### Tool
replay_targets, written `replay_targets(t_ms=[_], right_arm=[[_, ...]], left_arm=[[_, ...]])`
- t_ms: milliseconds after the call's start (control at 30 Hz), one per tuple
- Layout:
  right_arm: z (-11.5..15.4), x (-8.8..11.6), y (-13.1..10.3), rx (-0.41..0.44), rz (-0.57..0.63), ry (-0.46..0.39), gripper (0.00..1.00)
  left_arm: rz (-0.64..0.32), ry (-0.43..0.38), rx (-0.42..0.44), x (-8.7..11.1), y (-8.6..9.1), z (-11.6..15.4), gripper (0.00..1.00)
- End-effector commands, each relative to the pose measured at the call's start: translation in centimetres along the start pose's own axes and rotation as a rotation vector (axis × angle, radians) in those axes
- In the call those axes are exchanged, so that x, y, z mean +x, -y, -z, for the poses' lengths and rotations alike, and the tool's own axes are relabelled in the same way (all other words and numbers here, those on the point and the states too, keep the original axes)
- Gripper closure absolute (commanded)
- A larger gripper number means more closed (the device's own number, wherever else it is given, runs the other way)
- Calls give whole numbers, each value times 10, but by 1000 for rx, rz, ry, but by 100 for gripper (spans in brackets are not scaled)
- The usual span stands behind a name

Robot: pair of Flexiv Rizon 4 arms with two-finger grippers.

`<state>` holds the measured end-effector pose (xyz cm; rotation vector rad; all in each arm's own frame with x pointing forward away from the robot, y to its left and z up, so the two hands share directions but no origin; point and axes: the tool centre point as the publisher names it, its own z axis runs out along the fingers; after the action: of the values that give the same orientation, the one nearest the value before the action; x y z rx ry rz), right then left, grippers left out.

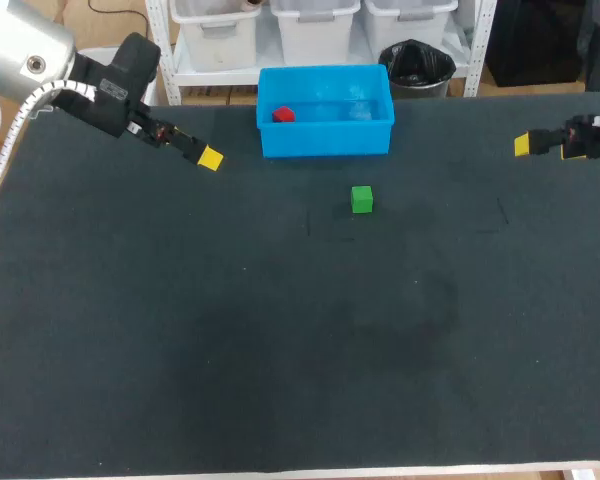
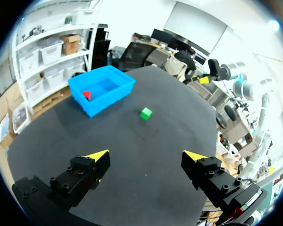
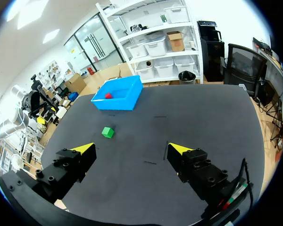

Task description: Use the left arm to pick the red cube and place it into the blue plastic box first, then use the right arm to grasp the green cube and put it into the same blue plastic box after the first action is fully finished.

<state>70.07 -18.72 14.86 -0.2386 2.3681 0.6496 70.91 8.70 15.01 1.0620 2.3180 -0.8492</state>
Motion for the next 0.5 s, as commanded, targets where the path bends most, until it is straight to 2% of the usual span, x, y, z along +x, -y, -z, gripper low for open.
replay_targets(t_ms=[33, 433, 500], right_arm=[[0, 0, -1, 3, -1, -1, 0], [3, 6, 2, 7, 18, -34, 0], [1, 9, -2, 6, 37, -72, 0]], left_arm=[[-3, 4, 2, 1, 0, 0, 0], [-3, 4, 2, 1, 0, 0, 0], [-3, 4, 2, 1, 0, 0, 0]])
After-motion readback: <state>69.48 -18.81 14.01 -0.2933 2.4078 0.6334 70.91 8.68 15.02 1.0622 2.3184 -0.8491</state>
